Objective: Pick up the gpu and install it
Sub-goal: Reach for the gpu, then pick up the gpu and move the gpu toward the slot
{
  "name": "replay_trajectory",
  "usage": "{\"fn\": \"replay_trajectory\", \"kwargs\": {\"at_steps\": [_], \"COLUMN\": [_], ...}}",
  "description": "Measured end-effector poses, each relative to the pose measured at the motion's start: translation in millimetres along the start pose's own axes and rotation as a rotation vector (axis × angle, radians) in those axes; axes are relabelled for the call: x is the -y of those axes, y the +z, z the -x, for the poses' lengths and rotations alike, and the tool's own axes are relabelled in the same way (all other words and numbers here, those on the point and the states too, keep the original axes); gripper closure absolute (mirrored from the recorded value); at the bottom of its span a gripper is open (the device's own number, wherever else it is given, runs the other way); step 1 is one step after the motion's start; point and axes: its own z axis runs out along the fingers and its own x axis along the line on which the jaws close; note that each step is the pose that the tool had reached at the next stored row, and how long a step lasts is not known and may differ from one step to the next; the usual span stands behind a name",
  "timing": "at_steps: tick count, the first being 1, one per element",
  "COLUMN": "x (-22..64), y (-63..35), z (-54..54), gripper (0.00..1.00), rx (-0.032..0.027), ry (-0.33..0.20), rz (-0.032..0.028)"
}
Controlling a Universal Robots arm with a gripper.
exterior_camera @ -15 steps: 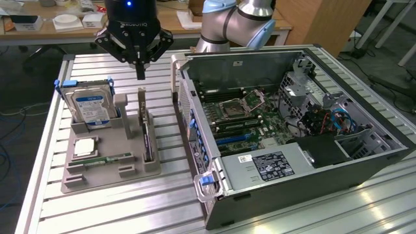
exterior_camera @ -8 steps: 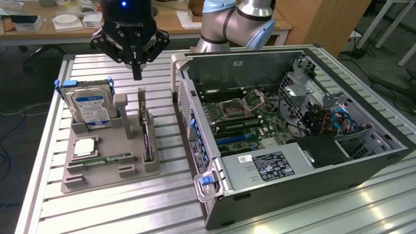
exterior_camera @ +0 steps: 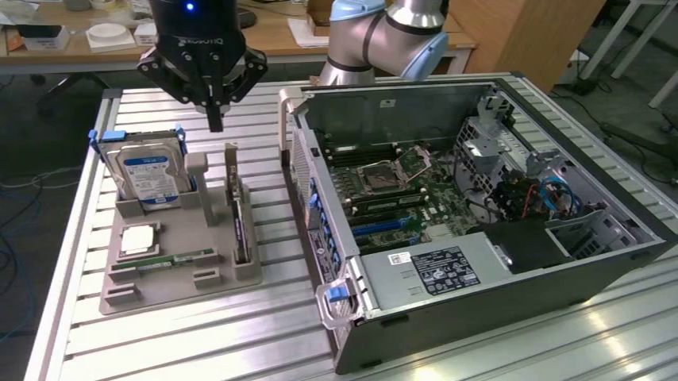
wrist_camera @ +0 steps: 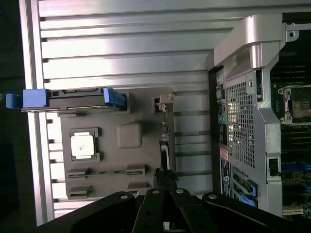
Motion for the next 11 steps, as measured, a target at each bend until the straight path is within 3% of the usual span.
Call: {"fn": "replay_trajectory", "kwargs": {"at_steps": [11], "x": [0.2], "y": [0.0], "z": [-2.1], "gripper": [0.9], "rx": [-0.0004], "ry": [0.0], "rz": [0.0]}}
